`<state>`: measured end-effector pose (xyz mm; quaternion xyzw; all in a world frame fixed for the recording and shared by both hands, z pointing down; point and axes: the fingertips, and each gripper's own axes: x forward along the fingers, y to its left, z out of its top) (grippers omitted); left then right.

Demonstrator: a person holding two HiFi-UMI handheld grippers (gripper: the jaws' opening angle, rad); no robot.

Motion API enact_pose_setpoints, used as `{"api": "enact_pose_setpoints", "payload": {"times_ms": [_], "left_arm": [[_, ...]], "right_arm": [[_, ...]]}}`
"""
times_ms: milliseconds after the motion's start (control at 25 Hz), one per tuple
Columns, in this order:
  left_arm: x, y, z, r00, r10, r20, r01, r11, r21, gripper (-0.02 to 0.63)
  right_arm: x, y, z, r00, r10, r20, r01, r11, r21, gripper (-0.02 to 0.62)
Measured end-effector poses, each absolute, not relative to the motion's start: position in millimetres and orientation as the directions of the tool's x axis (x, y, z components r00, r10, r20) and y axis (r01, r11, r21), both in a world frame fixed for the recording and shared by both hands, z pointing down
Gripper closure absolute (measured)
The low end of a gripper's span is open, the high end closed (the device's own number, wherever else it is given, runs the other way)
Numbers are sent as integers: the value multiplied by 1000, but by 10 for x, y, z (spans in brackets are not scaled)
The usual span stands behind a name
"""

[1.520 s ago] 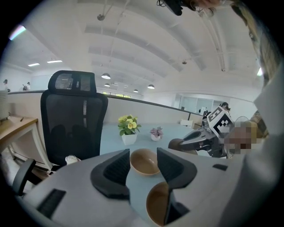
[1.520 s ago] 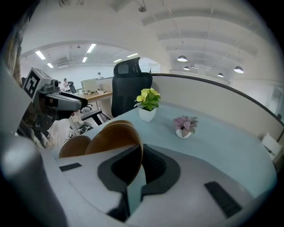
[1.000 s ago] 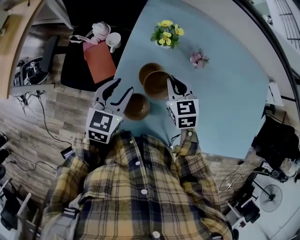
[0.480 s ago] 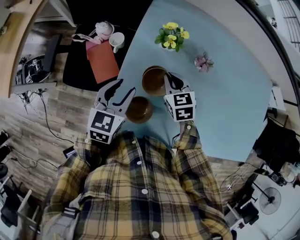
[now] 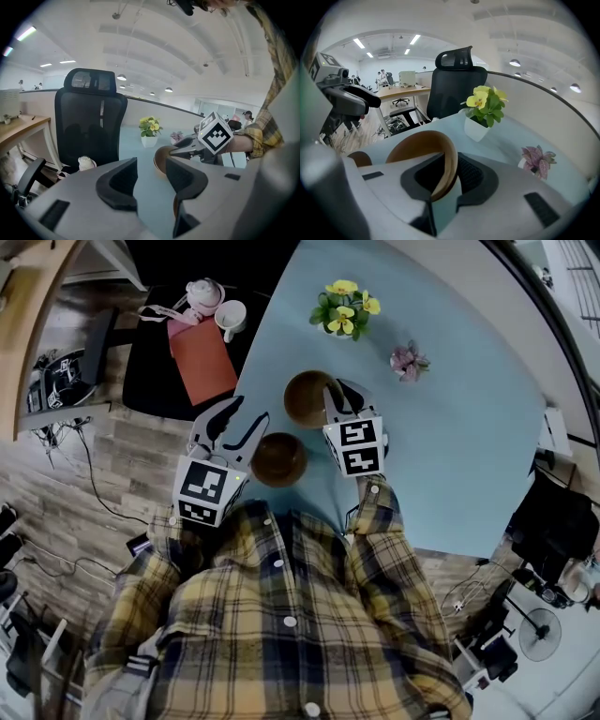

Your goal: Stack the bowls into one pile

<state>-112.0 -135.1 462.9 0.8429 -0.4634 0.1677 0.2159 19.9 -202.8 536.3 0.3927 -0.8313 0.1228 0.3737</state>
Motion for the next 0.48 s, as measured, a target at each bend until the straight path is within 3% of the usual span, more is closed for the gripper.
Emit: {"api": "enact_pose_setpoints", "payload": {"times_ms": [80,240,480], "left_arm": [[-1126,-1353,4645,515,-710,481,-854,-476,211,428],[-1137,-1367,4669,515,-709,482,-854,-476,211,428],[-1161,-1375,4669,519,-709,477,-850,-484,207,428]], "right_arm": [[186,-2030,5390,-411,-559,721,-744,662,89,488],[158,-2029,5396,-406,-557,724,-742,663,93,434],[142,-2008,5352,-406,-567,717,-747,657,96,420]]}}
